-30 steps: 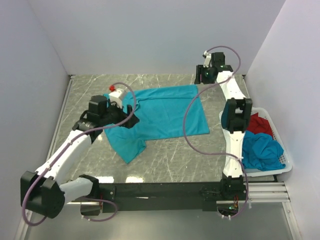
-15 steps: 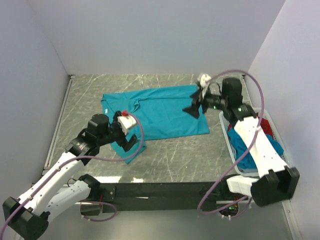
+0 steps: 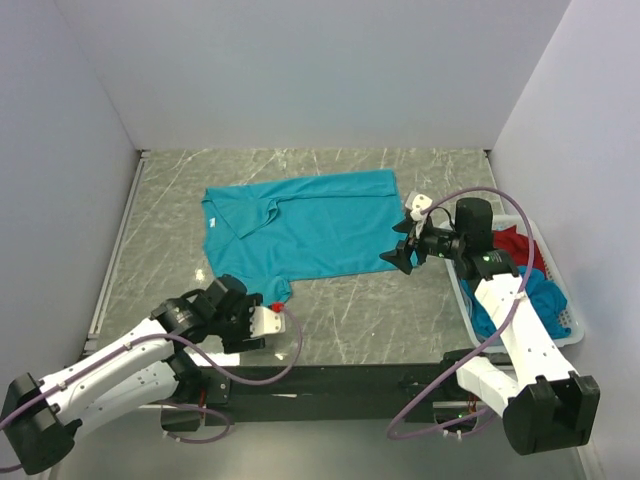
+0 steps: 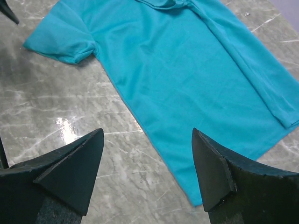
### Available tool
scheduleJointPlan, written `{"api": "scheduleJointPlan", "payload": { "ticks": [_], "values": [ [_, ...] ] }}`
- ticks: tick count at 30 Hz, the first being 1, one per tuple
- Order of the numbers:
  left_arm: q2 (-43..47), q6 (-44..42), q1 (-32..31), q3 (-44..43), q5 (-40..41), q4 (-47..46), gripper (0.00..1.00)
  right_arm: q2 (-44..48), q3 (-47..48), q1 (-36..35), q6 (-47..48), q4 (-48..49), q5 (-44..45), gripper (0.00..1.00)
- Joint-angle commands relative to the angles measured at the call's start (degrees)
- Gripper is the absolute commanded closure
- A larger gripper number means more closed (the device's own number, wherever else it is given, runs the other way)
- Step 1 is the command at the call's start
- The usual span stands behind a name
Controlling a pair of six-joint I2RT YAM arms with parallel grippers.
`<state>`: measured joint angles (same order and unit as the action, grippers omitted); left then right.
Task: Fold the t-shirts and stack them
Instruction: Fold the tshirt
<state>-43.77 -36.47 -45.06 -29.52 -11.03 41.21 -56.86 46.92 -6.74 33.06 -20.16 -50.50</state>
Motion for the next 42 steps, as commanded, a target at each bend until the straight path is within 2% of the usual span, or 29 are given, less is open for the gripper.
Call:
{"api": "scheduleJointPlan", "payload": {
  "ticks": [1, 2, 4, 16, 23, 42],
  "values": [
    [0.3, -2.4, -0.6, 2.6, 1.6, -3.7, 0.32, 0.0, 1.8, 0.2, 1.1, 0.5, -1.4, 0.19],
    [0.1, -2.3, -0.6, 3.1, 2.6, -5.6, 0.51, -0.1, 1.8, 0.2, 1.1, 0.1, -1.8, 0.19],
    [-0.7, -3.0, -0.6, 4.2, 5.5, -7.0, 0.55, -0.1, 2.0, 0.2, 1.0, -0.7, -2.4, 0.2],
    [-10.4, -4.5, -0.6, 3.0, 6.4, -13.2, 0.51, -1.1, 3.7, 0.2, 1.7, -4.1, -4.5, 0.21],
    [-13.1, -4.5, -0.6, 3.6, 6.7, -16.5, 0.51, -2.2, 4.7, 0.2, 3.1, -6.4, -5.2, 0.22],
    [-16.1, -5.5, -0.6, 4.1, 7.9, -16.8, 0.55, -1.0, 5.3, 0.6, 3.8, -7.7, -6.5, 0.23]
  ]
}}
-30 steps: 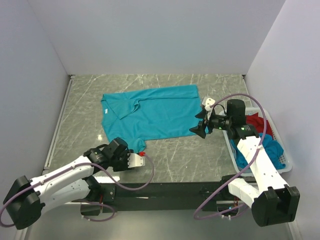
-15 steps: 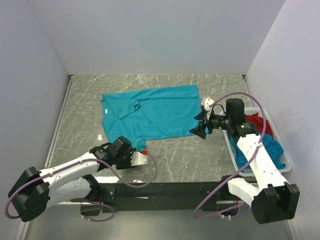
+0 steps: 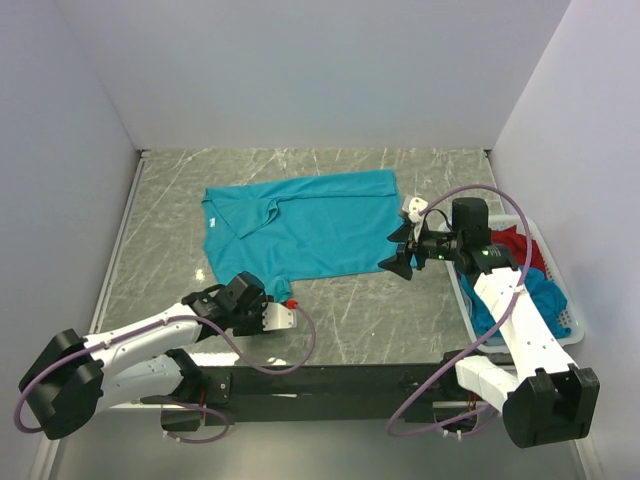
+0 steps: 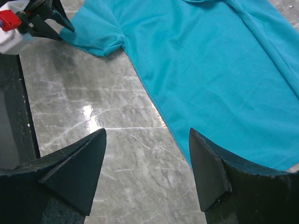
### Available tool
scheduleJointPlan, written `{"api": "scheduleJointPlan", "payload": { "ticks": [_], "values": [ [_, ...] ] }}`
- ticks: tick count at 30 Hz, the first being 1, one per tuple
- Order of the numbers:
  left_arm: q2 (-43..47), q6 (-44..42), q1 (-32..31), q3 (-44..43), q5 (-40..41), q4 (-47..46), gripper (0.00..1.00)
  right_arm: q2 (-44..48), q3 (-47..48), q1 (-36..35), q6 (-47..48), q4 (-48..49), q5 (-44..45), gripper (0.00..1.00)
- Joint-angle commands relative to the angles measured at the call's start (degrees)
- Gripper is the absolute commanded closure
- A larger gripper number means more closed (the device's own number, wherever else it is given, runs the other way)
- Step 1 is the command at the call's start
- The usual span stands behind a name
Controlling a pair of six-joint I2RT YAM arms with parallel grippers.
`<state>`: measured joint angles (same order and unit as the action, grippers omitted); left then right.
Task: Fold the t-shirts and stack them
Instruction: Fold the tshirt
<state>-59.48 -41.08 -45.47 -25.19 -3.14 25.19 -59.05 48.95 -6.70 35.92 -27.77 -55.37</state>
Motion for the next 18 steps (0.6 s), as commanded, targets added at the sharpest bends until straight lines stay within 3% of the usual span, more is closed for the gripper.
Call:
{"api": "scheduleJointPlan", "payload": {
  "ticks": [1, 4, 6, 7, 10, 13, 18],
  "values": [
    [-0.2, -0.9, -0.2, 0.0, -0.2, -0.8, 0.55, 1.2, 3.2, 0.6, 0.9, -0.2, -1.6, 0.23],
    [0.2, -0.9, -0.2, 0.7, -0.3, -1.1, 0.61, 1.2, 3.4, 0.6, 1.3, -0.8, -1.9, 0.23],
    [0.6, -1.2, -0.1, 0.8, -0.1, -1.0, 0.71, 1.2, 3.7, 0.8, 1.4, -1.1, -2.1, 0.23],
    [0.7, -1.1, -0.2, 0.8, 0.0, -0.8, 0.83, 1.2, 3.7, 0.7, 1.6, -1.3, -2.1, 0.23],
    [1.6, -0.8, -0.2, 0.0, 0.2, 0.5, 0.95, 1.0, 3.8, 0.6, 2.7, -2.1, -2.2, 0.23],
    [2.7, 0.5, -0.2, -1.8, 0.0, 2.5, 1.0, 0.2, 4.3, 0.7, 5.7, -4.8, -1.4, 0.23],
    [5.3, 4.3, -0.2, -4.0, -0.3, 2.8, 1.0, -2.8, 4.4, 1.0, 22.0, -13.7, 2.2, 0.24]
  ]
}}
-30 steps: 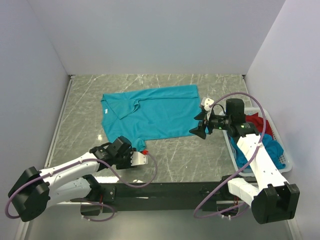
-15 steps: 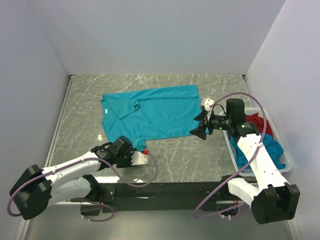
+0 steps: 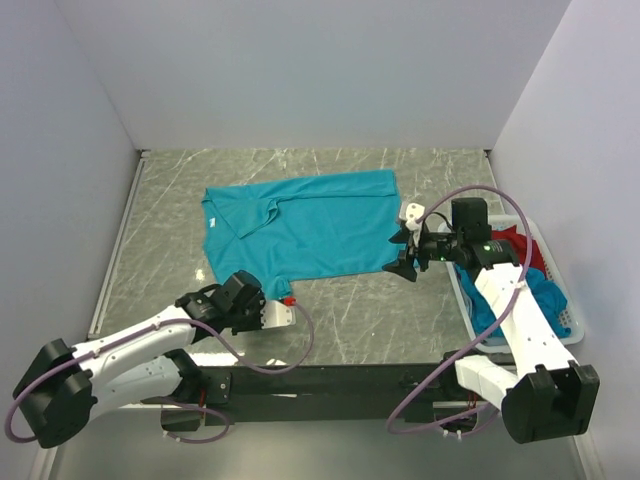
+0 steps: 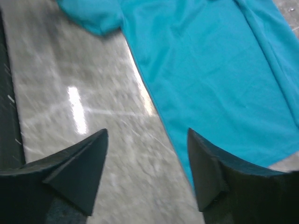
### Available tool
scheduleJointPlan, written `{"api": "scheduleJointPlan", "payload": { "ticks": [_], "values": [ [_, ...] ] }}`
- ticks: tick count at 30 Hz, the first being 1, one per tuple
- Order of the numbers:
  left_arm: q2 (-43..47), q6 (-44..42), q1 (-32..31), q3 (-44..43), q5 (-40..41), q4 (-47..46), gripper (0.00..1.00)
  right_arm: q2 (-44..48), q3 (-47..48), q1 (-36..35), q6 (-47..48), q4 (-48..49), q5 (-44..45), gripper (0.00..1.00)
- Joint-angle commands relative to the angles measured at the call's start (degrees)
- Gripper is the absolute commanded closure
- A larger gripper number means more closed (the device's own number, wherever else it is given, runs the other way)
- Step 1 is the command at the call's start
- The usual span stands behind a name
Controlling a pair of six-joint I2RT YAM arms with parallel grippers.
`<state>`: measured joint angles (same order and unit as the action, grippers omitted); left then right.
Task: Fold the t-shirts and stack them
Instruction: Fold the tshirt
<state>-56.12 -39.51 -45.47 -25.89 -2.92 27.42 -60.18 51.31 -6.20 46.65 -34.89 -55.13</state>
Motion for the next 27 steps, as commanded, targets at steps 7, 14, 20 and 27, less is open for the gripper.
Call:
{"api": "scheduleJointPlan", "payload": {
  "ticks": [7, 14, 20, 27],
  "values": [
    [4.8, 5.1, -0.2, -5.6, 2.7, 1.1, 1.0, -8.7, 2.7, 0.5, 35.6, -14.1, 17.9, 0.39],
    [8.0, 5.3, -0.2, -6.8, 5.5, 0.9, 1.0, -18.4, 4.2, -0.7, 36.4, -9.3, 28.7, 0.48],
    [10.6, 5.1, -0.1, -5.7, 6.4, -0.1, 1.0, -25.1, 6.7, -5.2, 34.8, -6.4, 38.9, 0.49],
    [12.8, 5.9, -0.1, -5.0, 5.4, -0.8, 1.0, -28.9, 6.5, -5.6, 36.1, -5.3, 46.0, 0.5]
  ]
}}
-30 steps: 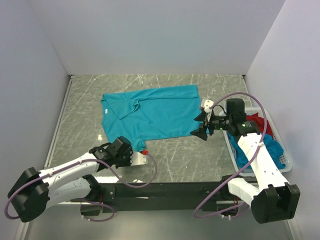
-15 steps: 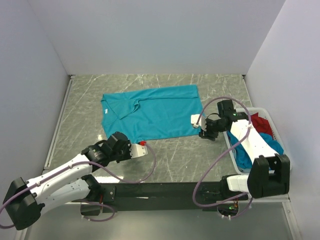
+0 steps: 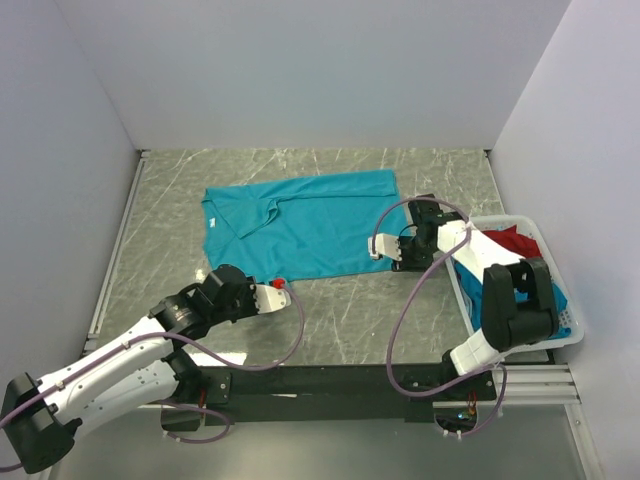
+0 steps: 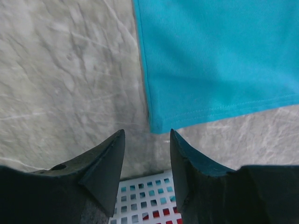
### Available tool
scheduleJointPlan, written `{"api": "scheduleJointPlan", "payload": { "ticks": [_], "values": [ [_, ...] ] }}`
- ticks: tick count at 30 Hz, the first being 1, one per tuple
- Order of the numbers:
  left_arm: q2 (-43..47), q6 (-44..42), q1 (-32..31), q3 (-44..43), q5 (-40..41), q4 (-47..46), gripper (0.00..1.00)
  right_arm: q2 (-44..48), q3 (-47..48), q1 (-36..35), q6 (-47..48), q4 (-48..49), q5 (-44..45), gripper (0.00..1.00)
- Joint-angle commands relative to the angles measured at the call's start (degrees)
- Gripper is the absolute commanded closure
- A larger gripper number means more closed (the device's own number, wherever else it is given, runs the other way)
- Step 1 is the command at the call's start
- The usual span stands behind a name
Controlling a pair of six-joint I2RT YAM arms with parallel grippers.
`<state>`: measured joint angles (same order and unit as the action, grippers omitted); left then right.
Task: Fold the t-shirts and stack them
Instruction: Fold the tshirt
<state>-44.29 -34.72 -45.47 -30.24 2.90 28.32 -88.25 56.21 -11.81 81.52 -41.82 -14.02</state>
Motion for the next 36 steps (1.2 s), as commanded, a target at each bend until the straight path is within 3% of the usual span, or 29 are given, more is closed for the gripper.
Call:
{"api": "scheduleJointPlan", "payload": {
  "ticks": [1, 16, 17, 21, 25, 36],
  "values": [
    [1.1, 1.1, -0.2, -0.3, -0.6, -2.2, 1.0, -1.5, 1.8, -0.1, 1.0, 1.8, 5.2, 0.5],
    [-0.5, 1.4, -0.2, -1.9, 0.4, -1.2, 1.0, -11.4, 4.3, -0.6, -2.3, 3.6, 6.0, 0.6],
    [-0.7, 1.4, -0.2, -2.0, 0.6, -1.2, 1.0, -11.5, 4.3, -0.6, -2.3, 3.7, 6.0, 0.63],
    [-0.3, 1.2, -0.2, -2.5, 1.6, -1.8, 1.0, -10.5, 4.2, -0.6, -2.8, 3.9, 5.3, 0.87],
    [-0.2, 0.4, -0.2, -3.2, 3.1, -2.8, 1.0, -7.2, 4.5, -0.1, -3.4, 3.8, 3.6, 0.98],
    [-2.7, -1.5, -0.1, -6.1, 8.6, -5.3, 1.0, -4.5, 7.8, 0.6, -13.1, 6.8, 2.4, 1.0]
  ]
}}
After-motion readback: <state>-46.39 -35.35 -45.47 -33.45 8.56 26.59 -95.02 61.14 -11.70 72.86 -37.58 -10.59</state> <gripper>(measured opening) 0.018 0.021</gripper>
